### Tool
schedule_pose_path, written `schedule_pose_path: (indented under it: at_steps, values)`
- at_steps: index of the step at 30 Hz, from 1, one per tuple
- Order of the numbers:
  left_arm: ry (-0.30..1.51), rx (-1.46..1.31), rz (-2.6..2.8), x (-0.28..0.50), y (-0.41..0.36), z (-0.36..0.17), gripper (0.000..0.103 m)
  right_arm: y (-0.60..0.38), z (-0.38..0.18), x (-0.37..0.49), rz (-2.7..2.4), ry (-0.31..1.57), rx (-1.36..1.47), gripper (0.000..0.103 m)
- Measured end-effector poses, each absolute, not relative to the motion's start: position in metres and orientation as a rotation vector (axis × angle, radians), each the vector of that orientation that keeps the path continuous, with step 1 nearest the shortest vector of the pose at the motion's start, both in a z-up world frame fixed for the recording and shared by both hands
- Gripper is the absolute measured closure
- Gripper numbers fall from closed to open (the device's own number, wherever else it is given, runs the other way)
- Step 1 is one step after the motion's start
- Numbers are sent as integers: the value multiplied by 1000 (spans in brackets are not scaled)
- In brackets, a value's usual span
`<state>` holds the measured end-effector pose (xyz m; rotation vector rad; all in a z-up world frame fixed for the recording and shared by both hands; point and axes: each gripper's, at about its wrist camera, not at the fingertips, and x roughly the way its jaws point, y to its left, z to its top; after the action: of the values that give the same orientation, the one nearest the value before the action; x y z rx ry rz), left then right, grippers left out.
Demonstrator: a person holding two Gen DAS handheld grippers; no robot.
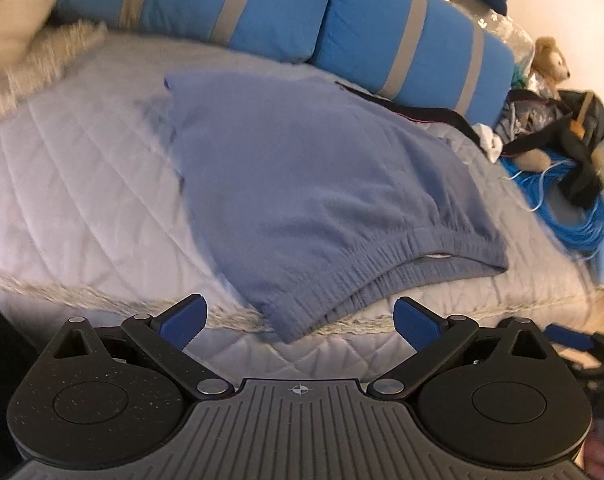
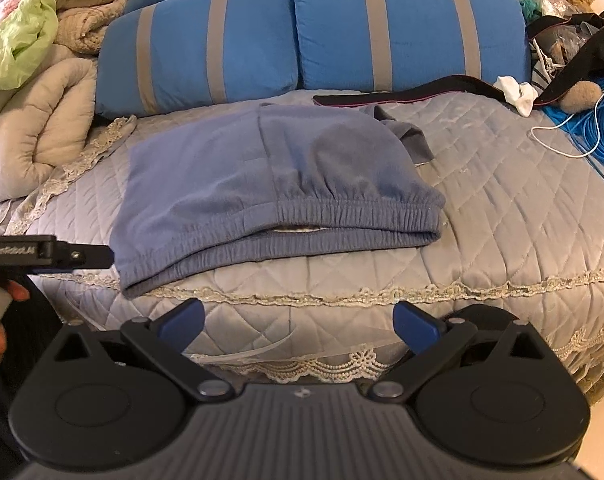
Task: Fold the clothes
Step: 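Roll the left gripper and grasp the blue-grey sweatpants' elastic waistband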
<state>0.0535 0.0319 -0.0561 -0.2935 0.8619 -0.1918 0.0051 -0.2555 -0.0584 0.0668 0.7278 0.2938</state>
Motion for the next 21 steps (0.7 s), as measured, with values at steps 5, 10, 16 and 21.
schedule_pose_path:
  at_steps: [5,10,16,21]
  values:
    - [905,-392,-213,65,40,-75,6,-253,-59,5,308,729,47,0]
    - [920,-654,-270,70,60,-93,7,-254,-59,5,308,733,45,0]
    - [904,-869,-289,71,82,-108,11,-255,-61,6,315,739,56,0]
    - [900,-967,-286,71,90,-116,16,-256,-62,6,324,744,66,0]
